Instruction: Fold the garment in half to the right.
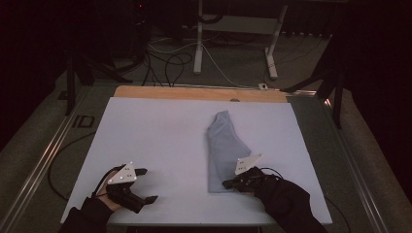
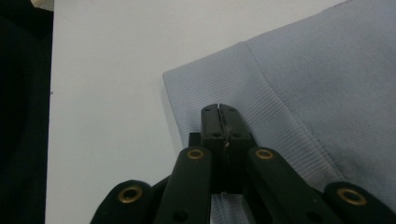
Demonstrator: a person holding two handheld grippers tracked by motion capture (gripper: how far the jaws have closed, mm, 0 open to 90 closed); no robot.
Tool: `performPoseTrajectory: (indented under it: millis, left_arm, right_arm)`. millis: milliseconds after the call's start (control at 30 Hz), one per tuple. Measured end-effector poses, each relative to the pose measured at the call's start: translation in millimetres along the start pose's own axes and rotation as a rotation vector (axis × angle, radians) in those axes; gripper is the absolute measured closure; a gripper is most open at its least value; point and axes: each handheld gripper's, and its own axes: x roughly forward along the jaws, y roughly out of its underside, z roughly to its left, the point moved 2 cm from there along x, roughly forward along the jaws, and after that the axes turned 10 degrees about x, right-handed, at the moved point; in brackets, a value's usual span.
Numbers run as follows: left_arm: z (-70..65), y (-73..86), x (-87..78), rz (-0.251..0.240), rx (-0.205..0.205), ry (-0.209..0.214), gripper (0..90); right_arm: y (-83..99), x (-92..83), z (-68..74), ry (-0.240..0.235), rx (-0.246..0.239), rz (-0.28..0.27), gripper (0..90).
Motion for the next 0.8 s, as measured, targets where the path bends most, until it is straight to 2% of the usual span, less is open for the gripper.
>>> performPoseTrajectory:
  millis: [233, 467, 733, 800]
  left_arm:
    - [-0.1, -0.6, -0.2, -0.003, 0.004, 0.000, 0.5]
    - [-0.1, 0.0, -1.1, -0.006, 0.000, -0.001, 0.5]
    - [-0.2, -0.7, -0.4, -0.006, 0.002, 0.000, 0.5]
    - [-0.2, -0.8, -0.5, -0.008, 0.001, 0.001, 0.5]
  right_arm:
    - [1.6, -2.7, 2.6, 0.000, -0.009, 0.015, 90.0]
    - [2.6, -1.8, 0.1, -0.020, -0.014, 0.011, 90.0]
    - [0.3, -2.0, 2.0, -0.005, -0.034, 0.025, 90.0]
    - [-2.0, -2.9, 0.8, -0.015, -0.002, 0.009, 90.0]
